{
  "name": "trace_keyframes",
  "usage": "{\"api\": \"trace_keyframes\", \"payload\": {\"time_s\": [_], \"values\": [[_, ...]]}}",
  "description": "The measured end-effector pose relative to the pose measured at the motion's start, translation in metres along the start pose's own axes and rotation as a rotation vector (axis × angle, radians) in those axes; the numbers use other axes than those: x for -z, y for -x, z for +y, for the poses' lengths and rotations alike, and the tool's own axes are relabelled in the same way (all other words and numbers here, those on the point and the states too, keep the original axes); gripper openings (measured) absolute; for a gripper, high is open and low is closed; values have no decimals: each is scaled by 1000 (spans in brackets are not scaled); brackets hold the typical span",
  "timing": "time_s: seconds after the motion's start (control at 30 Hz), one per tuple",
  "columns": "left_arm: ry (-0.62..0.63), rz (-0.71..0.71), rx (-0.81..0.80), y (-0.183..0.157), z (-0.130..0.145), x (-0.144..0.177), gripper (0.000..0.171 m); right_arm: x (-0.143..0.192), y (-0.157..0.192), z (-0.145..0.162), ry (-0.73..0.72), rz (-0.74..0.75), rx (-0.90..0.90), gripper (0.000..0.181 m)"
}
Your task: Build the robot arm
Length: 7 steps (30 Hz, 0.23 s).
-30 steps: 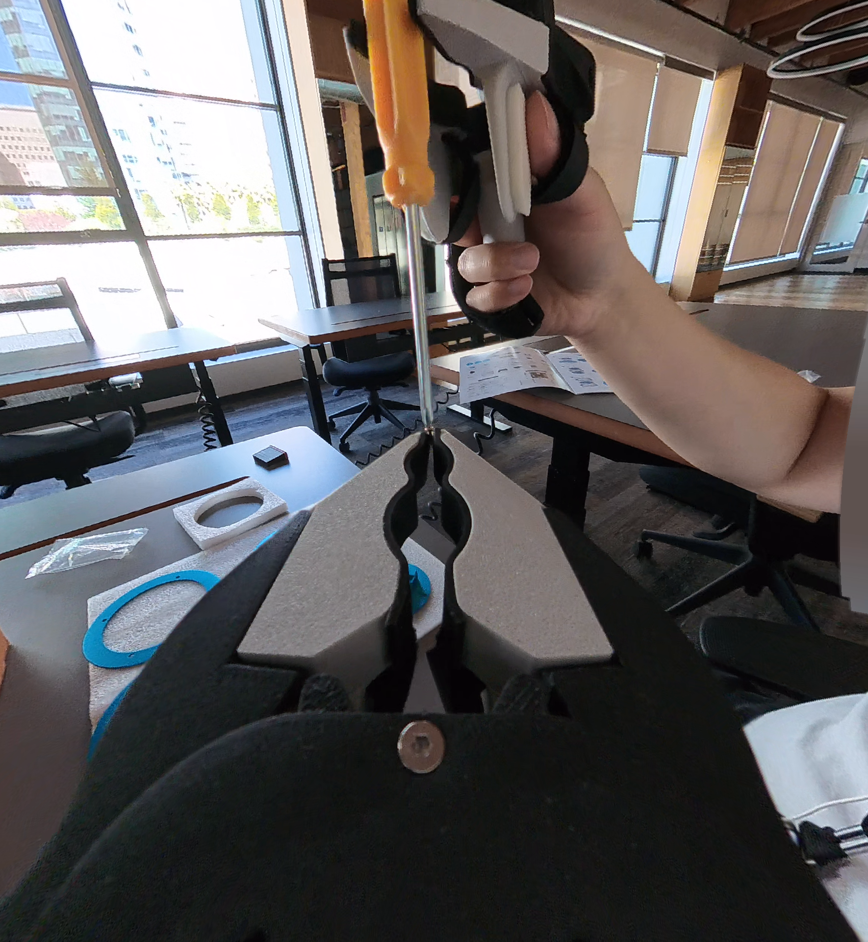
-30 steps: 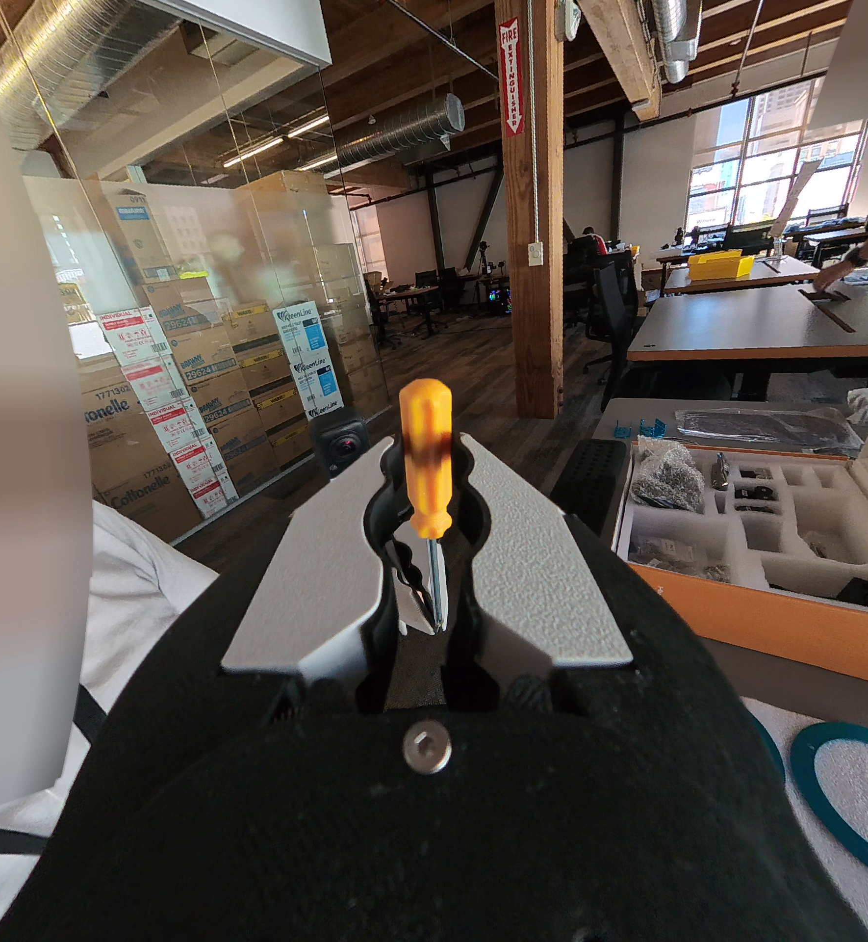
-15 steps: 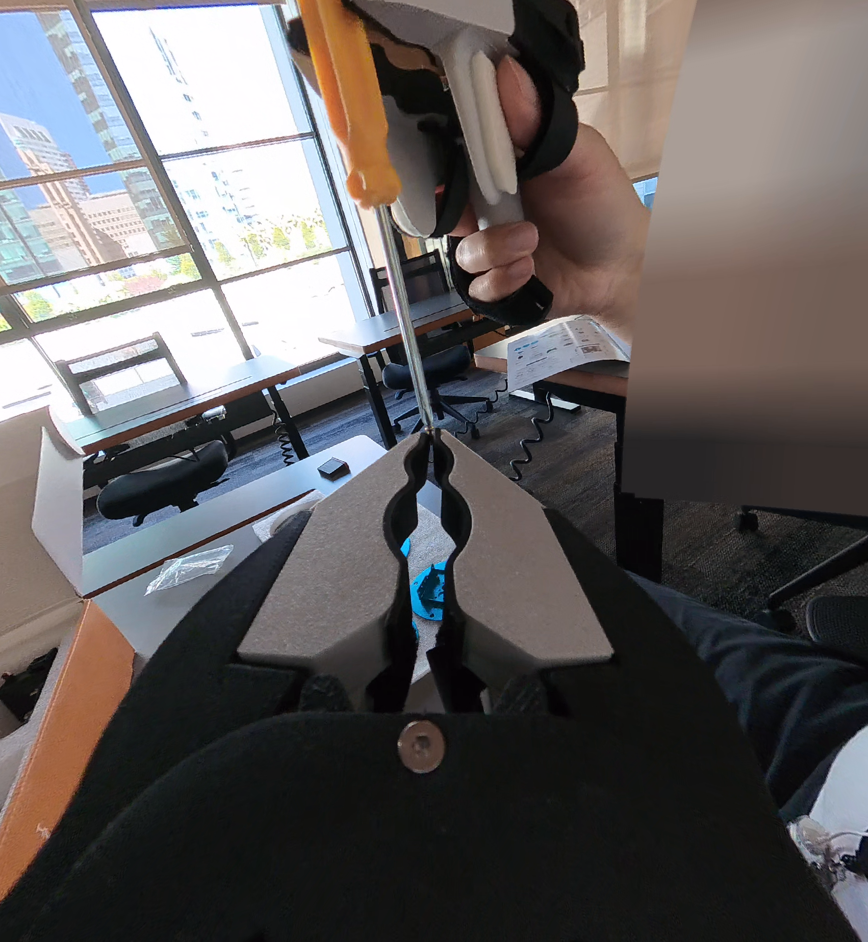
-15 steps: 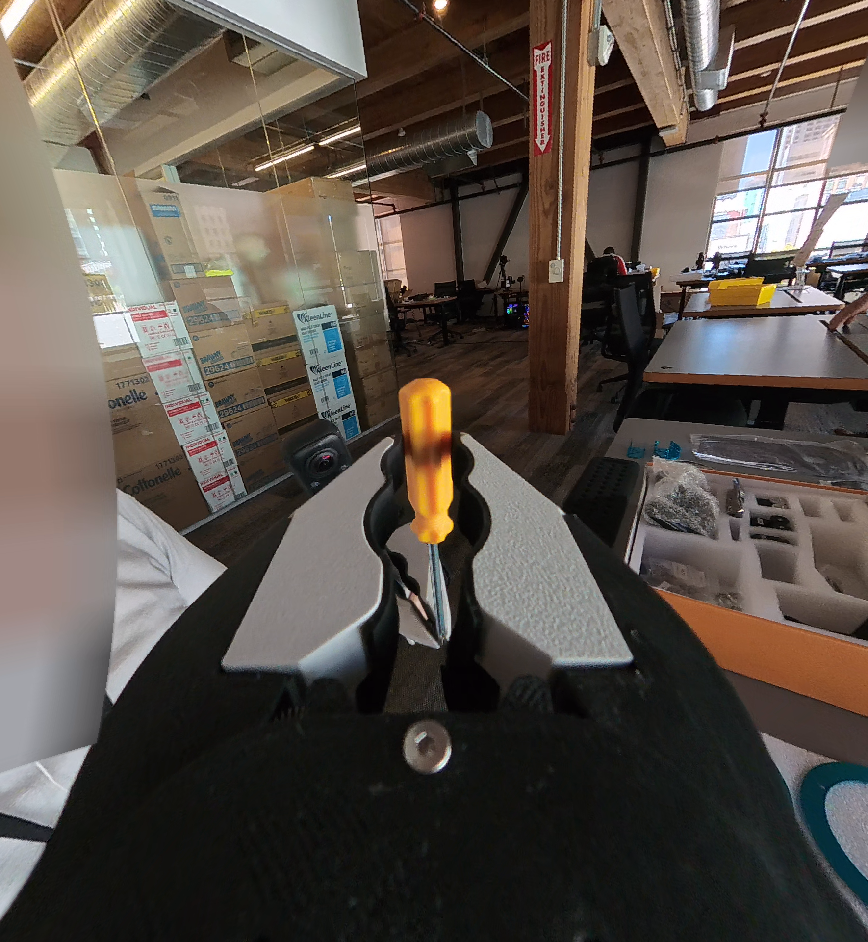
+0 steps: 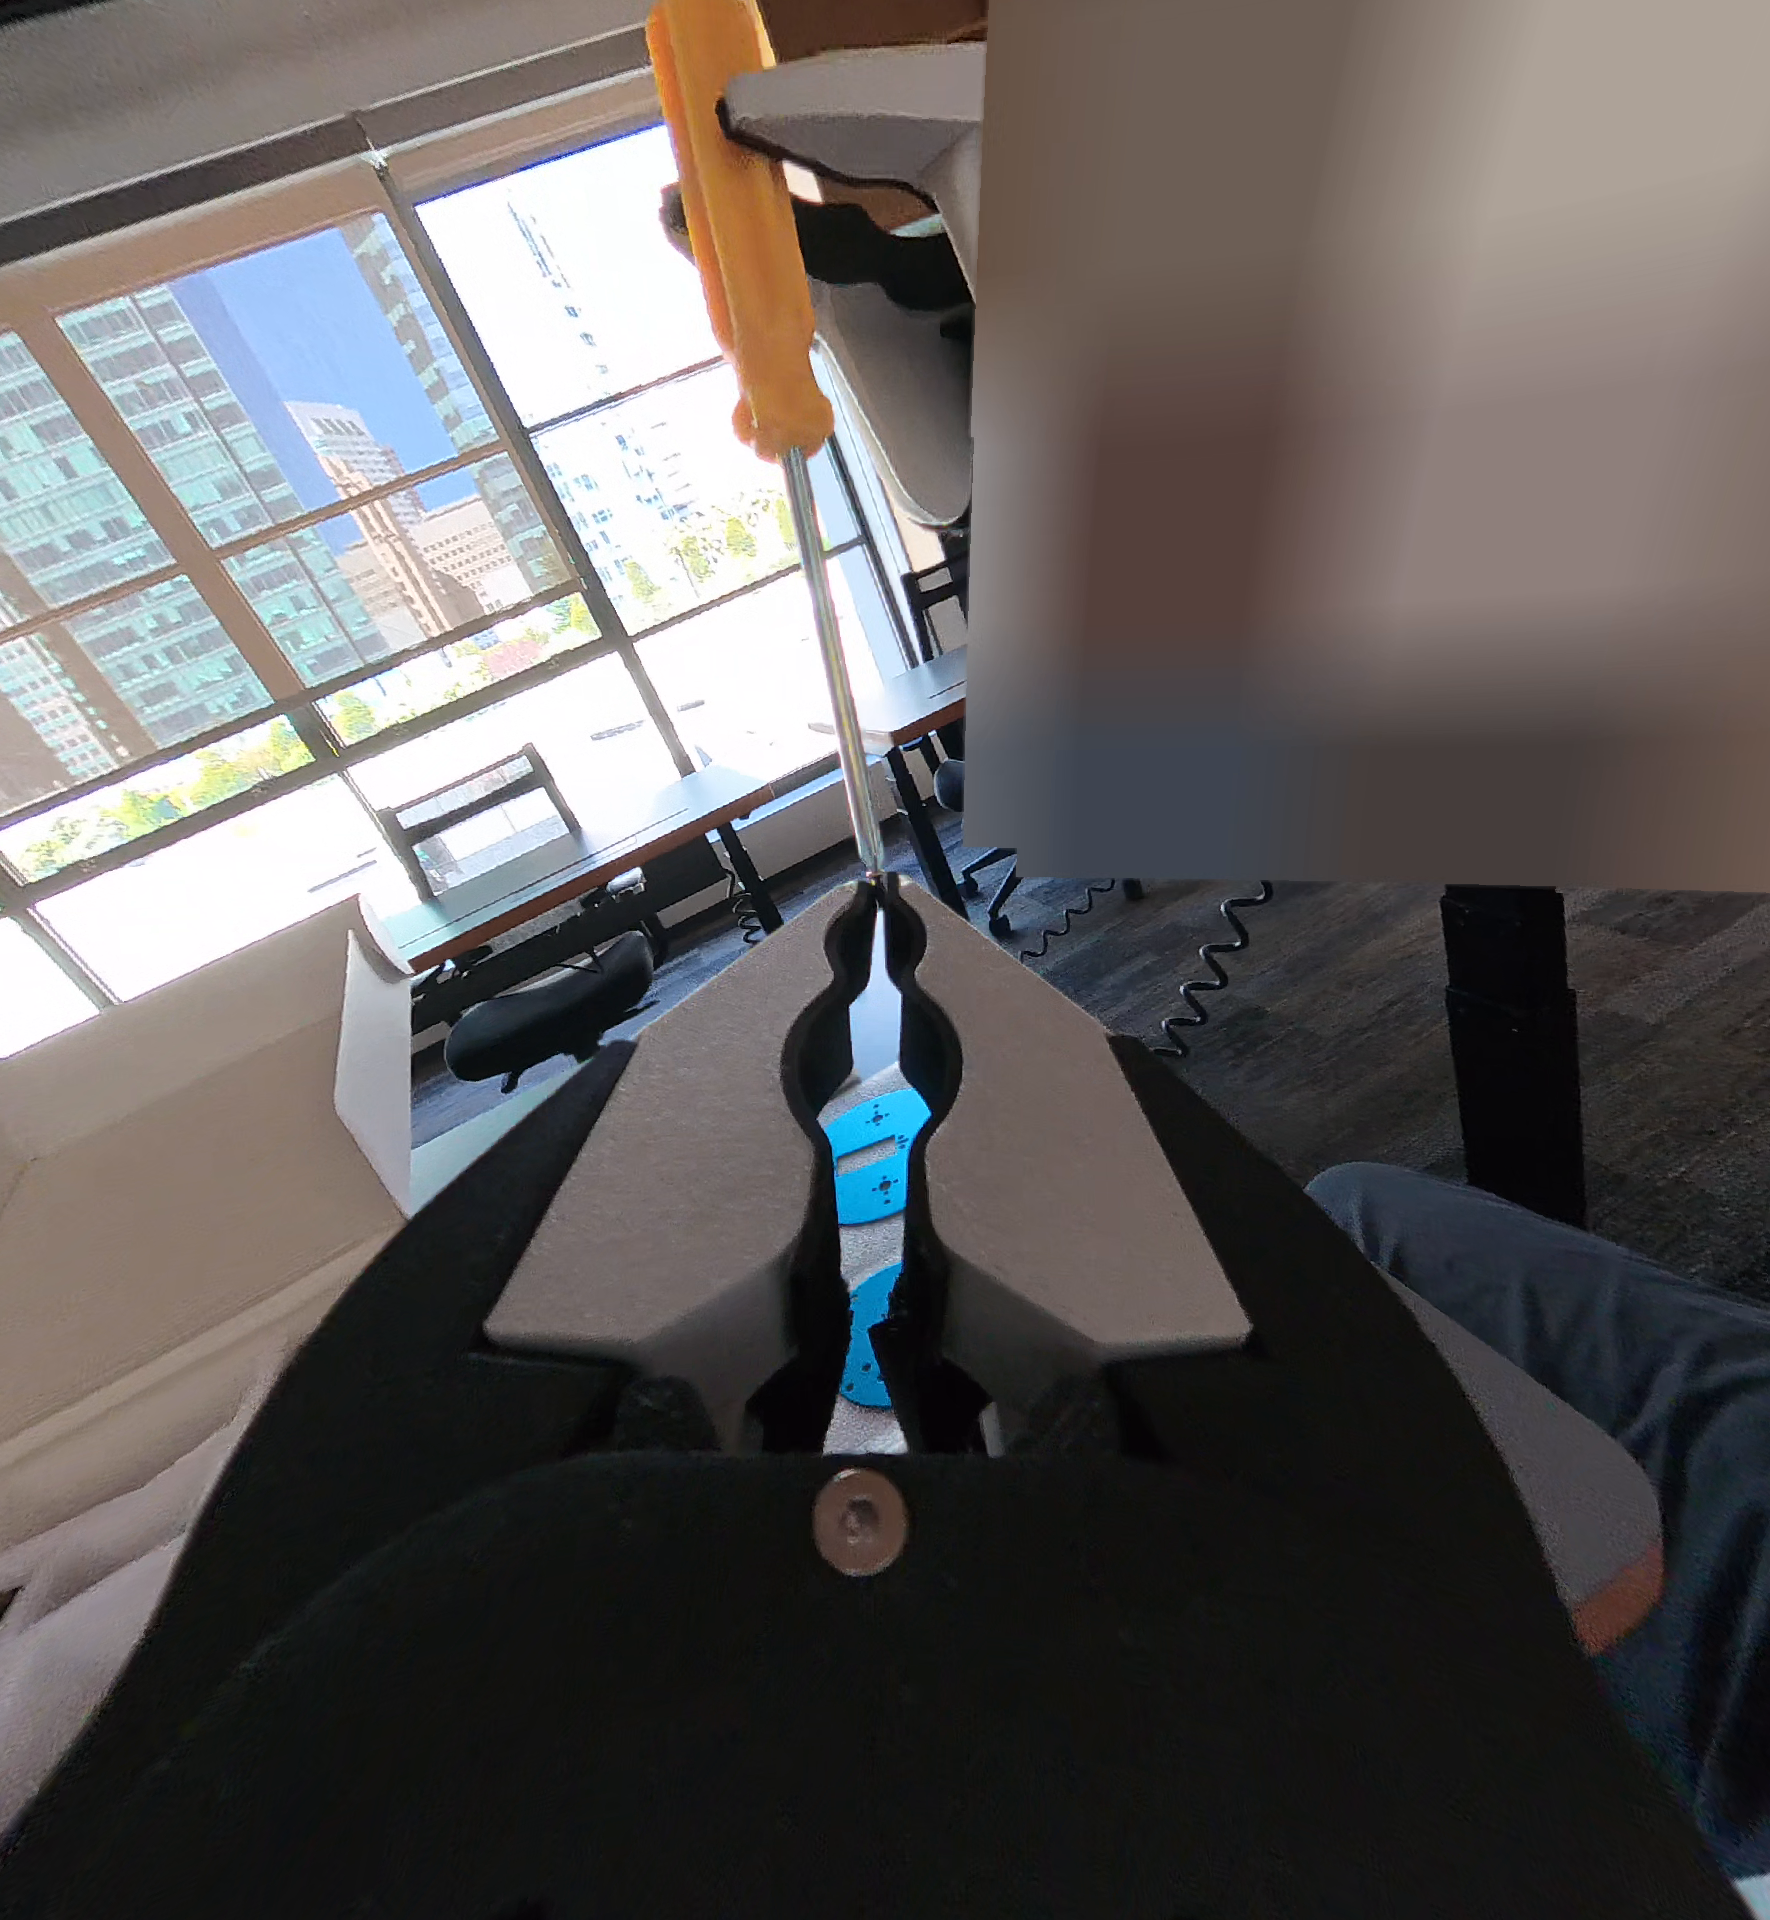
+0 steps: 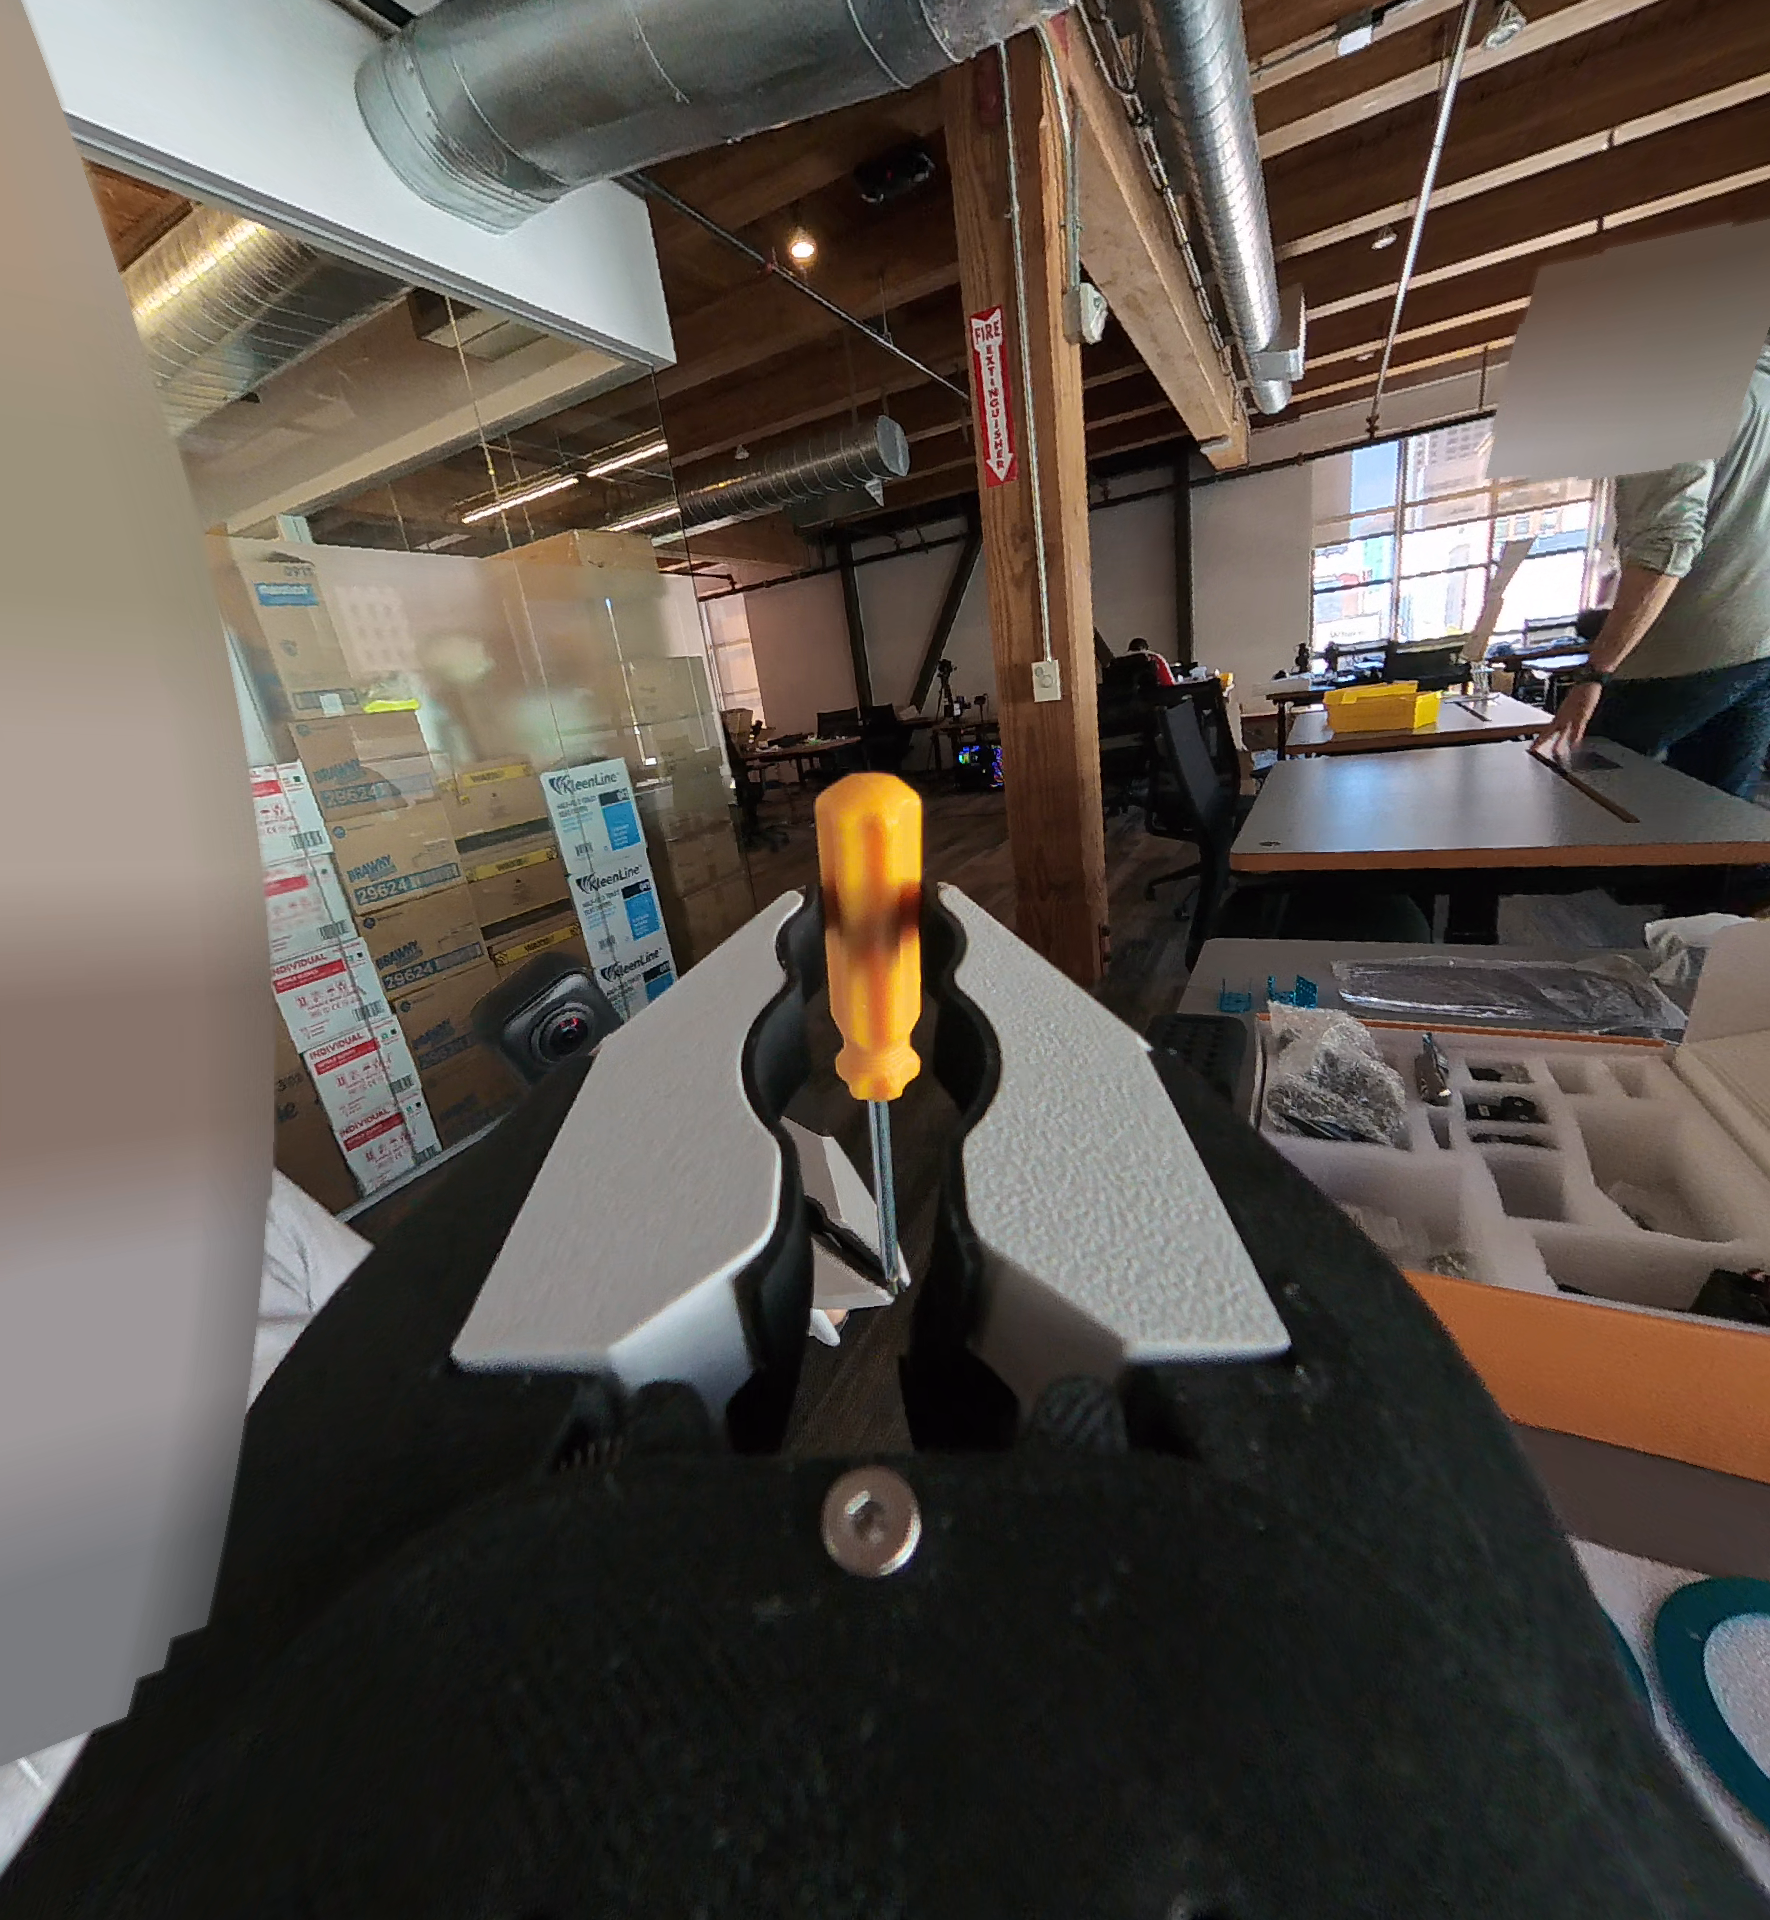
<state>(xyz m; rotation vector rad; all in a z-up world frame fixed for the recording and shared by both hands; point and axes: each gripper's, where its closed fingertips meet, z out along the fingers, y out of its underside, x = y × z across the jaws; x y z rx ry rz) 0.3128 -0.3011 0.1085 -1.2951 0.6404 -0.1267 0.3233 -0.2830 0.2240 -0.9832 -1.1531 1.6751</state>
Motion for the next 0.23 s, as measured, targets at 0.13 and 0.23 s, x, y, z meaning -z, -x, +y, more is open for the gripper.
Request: {"api": "trace_keyframes", "payload": {"time_s": [0.13, 0.23], "values": [[-27, 1, -12, -3, -7, 2, 0, 1, 18, -4, -20, -96, 78, 16], [-49, 54, 18, -9, -11, 4, 0, 3, 31, -4, -19, -175, 134, 16]]}}
